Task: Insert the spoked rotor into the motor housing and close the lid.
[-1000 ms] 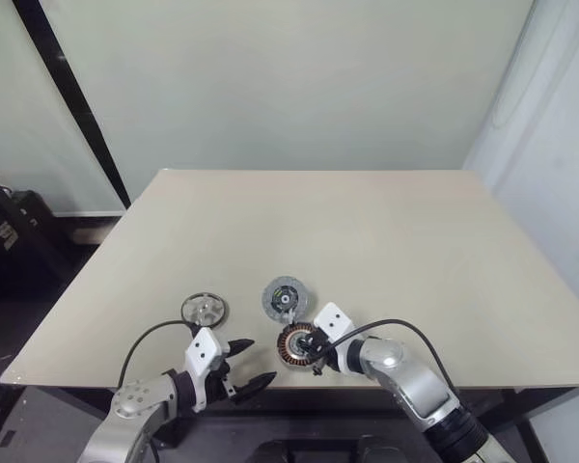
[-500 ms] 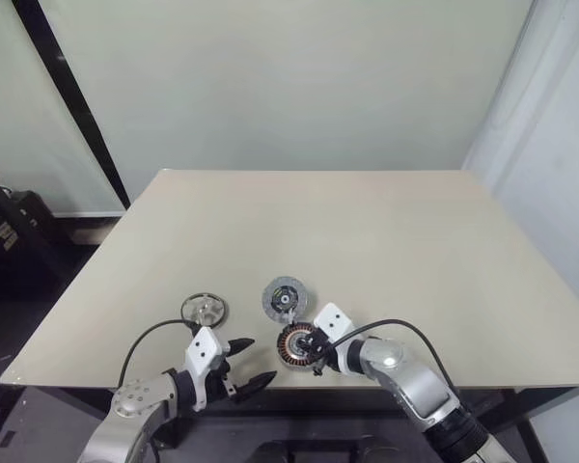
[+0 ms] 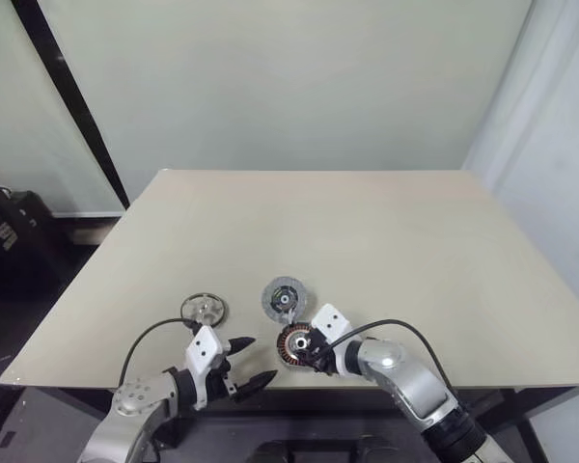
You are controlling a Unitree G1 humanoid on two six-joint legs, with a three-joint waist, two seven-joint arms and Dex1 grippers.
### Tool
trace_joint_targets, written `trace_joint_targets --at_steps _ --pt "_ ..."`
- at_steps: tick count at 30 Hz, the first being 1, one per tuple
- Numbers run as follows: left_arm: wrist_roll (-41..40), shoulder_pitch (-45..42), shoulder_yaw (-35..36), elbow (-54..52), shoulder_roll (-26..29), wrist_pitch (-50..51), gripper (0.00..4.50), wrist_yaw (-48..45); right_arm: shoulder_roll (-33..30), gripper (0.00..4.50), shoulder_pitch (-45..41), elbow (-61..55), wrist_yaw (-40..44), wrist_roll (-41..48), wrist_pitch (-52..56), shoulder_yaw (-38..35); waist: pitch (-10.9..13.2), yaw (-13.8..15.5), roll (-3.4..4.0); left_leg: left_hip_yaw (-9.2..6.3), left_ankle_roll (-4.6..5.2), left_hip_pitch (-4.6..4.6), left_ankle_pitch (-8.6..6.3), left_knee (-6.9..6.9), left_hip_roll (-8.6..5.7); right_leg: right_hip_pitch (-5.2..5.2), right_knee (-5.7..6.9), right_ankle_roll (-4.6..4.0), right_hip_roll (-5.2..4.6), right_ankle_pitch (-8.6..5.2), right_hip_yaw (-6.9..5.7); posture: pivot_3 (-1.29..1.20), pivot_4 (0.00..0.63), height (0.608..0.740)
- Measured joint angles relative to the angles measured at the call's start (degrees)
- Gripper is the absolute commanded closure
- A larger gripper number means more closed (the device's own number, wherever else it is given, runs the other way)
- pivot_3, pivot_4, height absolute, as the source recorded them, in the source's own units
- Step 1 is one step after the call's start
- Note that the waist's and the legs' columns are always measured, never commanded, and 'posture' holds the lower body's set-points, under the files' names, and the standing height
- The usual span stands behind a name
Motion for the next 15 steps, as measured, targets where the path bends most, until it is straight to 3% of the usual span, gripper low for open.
trace_joint_targets --at_steps 4,9,12,15 --pt "0.03 -0.08 -0.11 0.19 -0.04 -0.02 0.0 -0.02 0.35 0.04 0.32 -0.74 0.37 0.08 0.53 0.49 0.0 -0.01 0.0 0.01 0.0 -0.02 0.0 0.05 0.0 0.0 0.0 0.0 0.0 0.0 0.01 0.0 0.0 0.74" --pt "0.04 -0.08 -0.14 0.21 -0.05 -0.18 0.0 -0.19 0.24 0.04 0.5 -2.29 0.07 0.19 2.21 -0.27 0.01 -0.03 0.01 0.02 -0.02 -0.03 -0.01 0.1 0.01 -0.01 0.0 0.0 -0.01 0.0 0.01 0.0 0.0 0.74" --pt "0.04 -0.08 -0.15 0.21 -0.05 -0.27 0.0 -0.21 0.23 0.65 0.47 -3.56 -0.05 0.2 2.83 -0.97 0.0 -0.03 0.0 0.01 -0.01 -0.03 0.0 0.07 0.01 -0.04 0.01 0.0 -0.01 0.0 0.0 0.0 0.0 0.74" --pt "0.04 -0.08 -0.15 0.21 -0.05 -0.29 0.0 -0.21 0.19 1.69 0.3 -4.14 -0.18 0.1 3.02 -0.98 0.0 -0.02 0.0 0.0 -0.01 -0.04 0.0 0.0 0.01 -0.06 0.01 0.0 -0.01 0.0 0.0 0.0 0.0 0.74"
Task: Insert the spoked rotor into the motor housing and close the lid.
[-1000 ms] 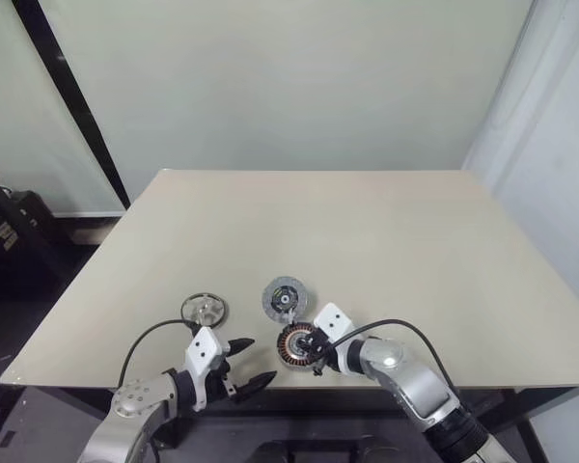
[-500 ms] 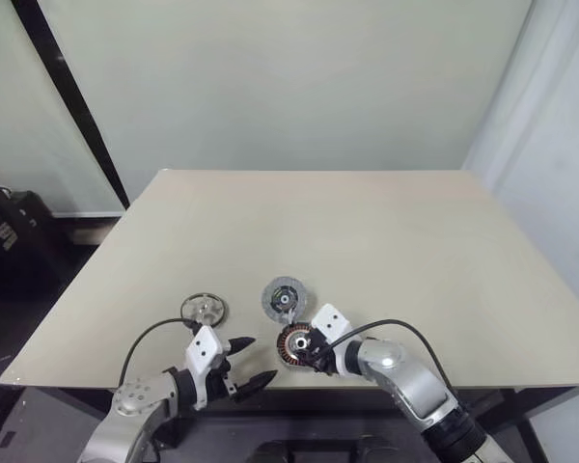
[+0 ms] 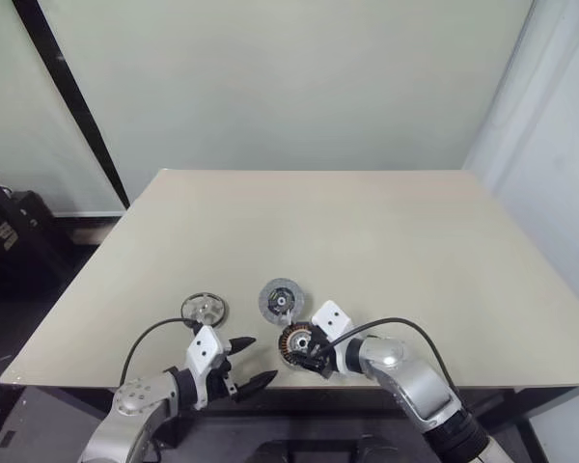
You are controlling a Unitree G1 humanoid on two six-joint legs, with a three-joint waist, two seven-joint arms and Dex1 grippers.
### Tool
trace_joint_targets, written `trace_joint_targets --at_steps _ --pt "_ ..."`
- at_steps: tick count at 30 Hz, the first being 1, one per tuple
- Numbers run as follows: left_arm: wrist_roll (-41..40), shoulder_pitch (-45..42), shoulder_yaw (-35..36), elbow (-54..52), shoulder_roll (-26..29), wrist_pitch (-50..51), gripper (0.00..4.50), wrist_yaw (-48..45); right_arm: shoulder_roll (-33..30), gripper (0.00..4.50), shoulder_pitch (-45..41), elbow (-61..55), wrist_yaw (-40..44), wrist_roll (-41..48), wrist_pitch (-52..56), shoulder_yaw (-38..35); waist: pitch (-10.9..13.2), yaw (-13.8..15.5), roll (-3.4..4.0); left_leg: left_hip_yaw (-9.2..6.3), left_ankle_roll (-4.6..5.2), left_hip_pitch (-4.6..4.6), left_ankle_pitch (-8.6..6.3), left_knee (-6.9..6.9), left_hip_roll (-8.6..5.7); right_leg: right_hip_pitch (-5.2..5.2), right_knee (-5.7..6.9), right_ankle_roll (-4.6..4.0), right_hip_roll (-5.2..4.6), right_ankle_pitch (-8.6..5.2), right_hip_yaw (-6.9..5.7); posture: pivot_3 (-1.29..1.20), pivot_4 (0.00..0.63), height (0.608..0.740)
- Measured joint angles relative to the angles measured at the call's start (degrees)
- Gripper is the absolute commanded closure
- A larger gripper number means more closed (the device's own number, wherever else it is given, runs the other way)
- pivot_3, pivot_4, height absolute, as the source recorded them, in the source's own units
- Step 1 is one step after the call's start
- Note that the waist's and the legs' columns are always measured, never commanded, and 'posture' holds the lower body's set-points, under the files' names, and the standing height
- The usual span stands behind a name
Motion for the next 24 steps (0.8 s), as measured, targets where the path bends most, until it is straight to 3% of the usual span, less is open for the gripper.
trace_joint_targets --at_steps 8,24 --pt "0.0 0.0 -0.04 0.0 -0.08 -0.02 0.0 0.0 -0.05 4.46 -0.44 -0.03 -1.18 -0.43 1.36 0.15 0.0 -0.01 0.0 0.01 0.0 0.0 0.0 -0.01 0.0 -0.01 0.0 0.0 0.0 0.0 0.0 0.0 0.0 0.74" --pt "0.0 0.08 -0.18 0.0 -0.1 -0.02 0.0 0.05 0.74 4.46 -1.3 1.33 -3.9 -2.89 2.54 1.99 0.0 -0.01 0.0 0.01 0.0 0.0 0.0 -0.01 0.0 -0.01 0.0 0.0 0.0 0.0 0.0 0.0 0.0 0.74"
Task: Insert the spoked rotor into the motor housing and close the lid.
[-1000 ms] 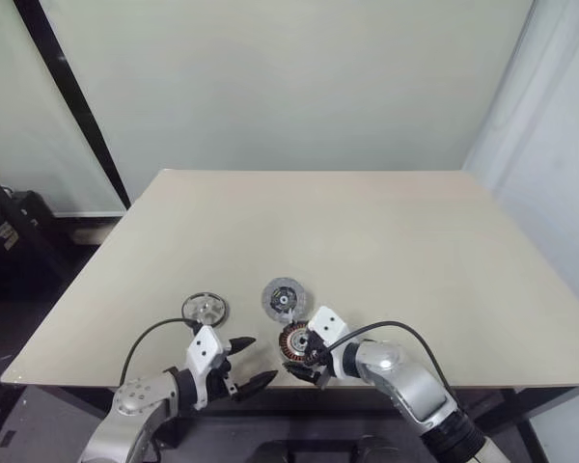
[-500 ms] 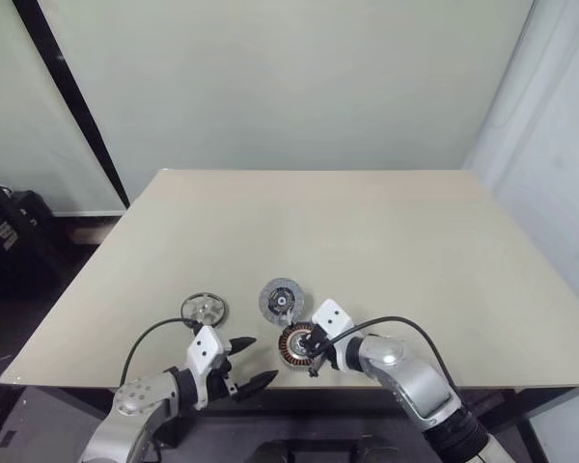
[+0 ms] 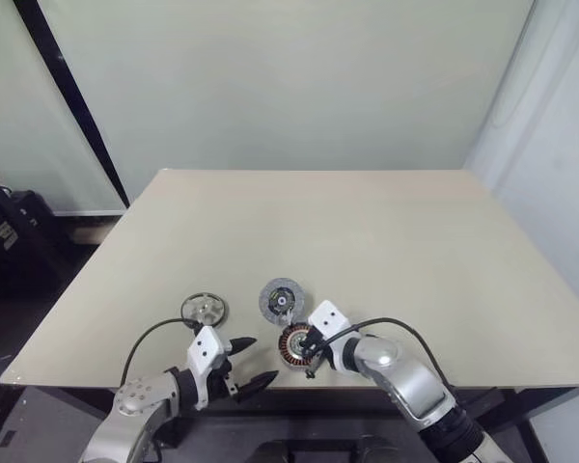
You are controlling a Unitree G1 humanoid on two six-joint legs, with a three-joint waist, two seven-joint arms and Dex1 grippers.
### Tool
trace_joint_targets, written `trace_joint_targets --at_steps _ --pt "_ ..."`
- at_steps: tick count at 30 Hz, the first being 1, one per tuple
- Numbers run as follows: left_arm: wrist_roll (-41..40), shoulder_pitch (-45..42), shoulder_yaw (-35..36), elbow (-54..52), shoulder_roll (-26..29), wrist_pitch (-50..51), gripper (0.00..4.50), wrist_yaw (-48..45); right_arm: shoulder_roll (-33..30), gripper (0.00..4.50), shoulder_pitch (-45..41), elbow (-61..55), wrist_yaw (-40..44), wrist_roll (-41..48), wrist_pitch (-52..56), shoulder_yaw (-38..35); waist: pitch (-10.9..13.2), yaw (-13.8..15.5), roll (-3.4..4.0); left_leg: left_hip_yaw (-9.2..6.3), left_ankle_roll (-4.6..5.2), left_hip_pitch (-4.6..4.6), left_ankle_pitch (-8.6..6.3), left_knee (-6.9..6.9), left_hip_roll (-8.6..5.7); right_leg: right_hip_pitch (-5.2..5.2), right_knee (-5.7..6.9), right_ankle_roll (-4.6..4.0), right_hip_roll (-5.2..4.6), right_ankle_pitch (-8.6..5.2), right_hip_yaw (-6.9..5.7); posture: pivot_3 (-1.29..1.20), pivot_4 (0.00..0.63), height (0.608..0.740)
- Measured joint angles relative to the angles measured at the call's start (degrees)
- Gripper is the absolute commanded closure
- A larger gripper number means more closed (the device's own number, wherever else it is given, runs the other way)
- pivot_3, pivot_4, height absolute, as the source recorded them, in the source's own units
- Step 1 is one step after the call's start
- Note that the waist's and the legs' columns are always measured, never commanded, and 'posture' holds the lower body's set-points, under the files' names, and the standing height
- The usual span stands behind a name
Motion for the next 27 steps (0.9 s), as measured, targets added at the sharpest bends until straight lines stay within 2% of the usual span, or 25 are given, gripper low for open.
trace_joint_targets --at_steps 11,27 --pt "0.0 0.12 -0.01 0.0 -0.03 0.0 0.0 0.08 0.61 4.46 -0.94 0.78 -1.15 -1.43 -0.16 0.77 0.0 0.0 0.01 0.0 0.0 0.01 0.0 0.03 0.01 0.01 0.01 0.0 0.0 0.0 0.0 0.0 0.0 0.74" --pt "0.46 -0.02 -1.27 0.01 -0.44 -0.46 0.0 0.3 -1.92 4.46 -1.94 0.52 -2.57 -3.88 -1.27 1.39 0.0 0.0 0.0 0.01 0.0 -0.01 0.0 0.04 -0.01 0.01 0.0 0.0 -0.01 0.0 0.01 0.0 0.0 0.74"
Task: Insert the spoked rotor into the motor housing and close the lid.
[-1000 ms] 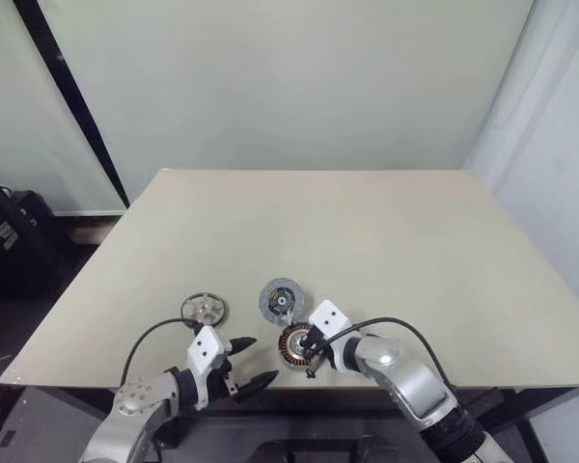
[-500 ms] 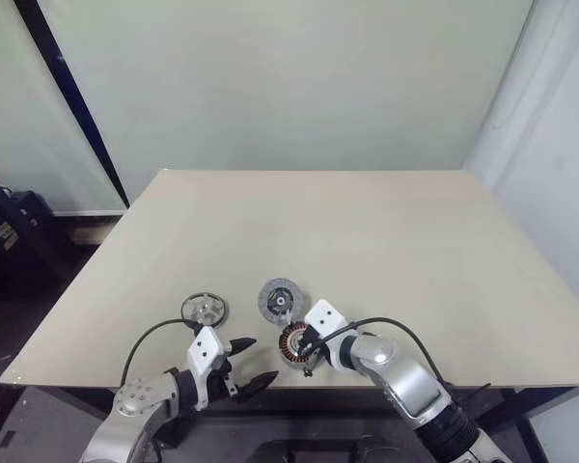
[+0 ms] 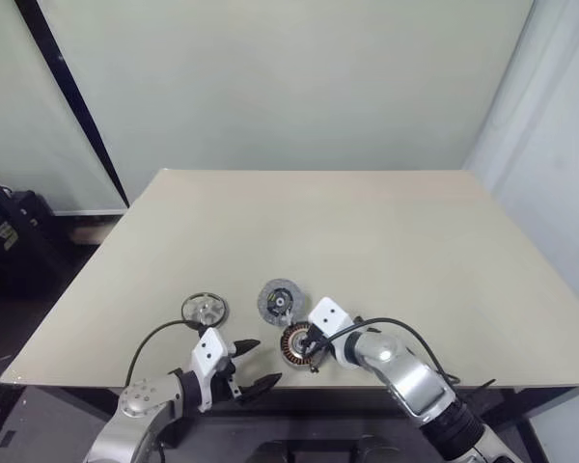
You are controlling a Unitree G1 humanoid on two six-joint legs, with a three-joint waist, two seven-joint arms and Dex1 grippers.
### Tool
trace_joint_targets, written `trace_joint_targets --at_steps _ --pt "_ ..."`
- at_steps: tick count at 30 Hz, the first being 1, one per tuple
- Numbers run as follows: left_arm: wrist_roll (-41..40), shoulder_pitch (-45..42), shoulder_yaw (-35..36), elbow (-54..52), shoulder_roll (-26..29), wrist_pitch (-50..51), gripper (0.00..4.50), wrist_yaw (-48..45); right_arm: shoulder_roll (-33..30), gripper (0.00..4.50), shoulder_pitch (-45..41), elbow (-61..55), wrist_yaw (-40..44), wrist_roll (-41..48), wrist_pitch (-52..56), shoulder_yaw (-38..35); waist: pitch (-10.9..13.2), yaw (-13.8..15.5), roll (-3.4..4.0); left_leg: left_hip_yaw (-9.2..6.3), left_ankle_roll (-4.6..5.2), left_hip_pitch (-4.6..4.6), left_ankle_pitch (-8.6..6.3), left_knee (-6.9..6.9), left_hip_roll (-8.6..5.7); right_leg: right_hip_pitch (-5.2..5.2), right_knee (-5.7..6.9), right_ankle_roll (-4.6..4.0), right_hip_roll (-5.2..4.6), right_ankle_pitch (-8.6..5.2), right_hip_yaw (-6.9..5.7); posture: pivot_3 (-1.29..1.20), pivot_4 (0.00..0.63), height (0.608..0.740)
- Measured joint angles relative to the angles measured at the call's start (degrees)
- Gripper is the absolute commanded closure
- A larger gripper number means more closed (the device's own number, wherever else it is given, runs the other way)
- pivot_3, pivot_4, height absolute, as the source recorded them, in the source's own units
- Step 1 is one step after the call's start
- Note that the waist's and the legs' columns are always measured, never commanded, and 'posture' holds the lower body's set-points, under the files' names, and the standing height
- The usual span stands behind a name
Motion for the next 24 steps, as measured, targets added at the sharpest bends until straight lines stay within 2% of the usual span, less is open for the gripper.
trace_joint_targets --at_steps 8,17,20,24 --pt "0.44 -0.19 -0.14 0.05 -0.14 -0.21 0.0 -0.01 0.17 4.46 0.0 -0.21 0.01 0.12 0.37 -0.49 0.0 0.0 0.0 -0.02 0.01 0.0 0.0 -0.08 0.01 -0.03 0.01 0.0 0.01 0.0 -0.01 0.0 0.0 0.74" --pt "0.53 -0.18 -0.14 0.05 -0.12 -0.21 0.0 -0.05 0.35 4.46 0.02 -3.59 2.22 1.17 5.4 -0.61 0.0 0.01 0.0 -0.02 0.0 0.01 0.0 -0.05 0.01 -0.02 0.01 0.0 0.01 0.0 -0.01 0.0 0.0 0.74" --pt "0.56 -0.18 -0.14 0.06 -0.12 -0.21 0.0 -0.06 0.34 3.88 0.17 -3.79 2.25 1.24 6.25 -0.48 0.0 0.0 0.0 -0.02 0.0 0.0 0.0 -0.06 0.01 -0.03 0.01 0.0 0.01 0.0 -0.01 0.0 0.0 0.74" --pt "0.61 -0.18 -0.14 0.06 -0.11 -0.21 0.0 -0.08 0.48 2.52 0.43 -3.81 2.08 1.24 6.53 -0.47 0.0 0.01 0.0 -0.02 0.0 0.0 0.0 -0.07 0.01 -0.03 0.01 0.0 0.01 0.0 -0.01 0.0 0.0 0.74"
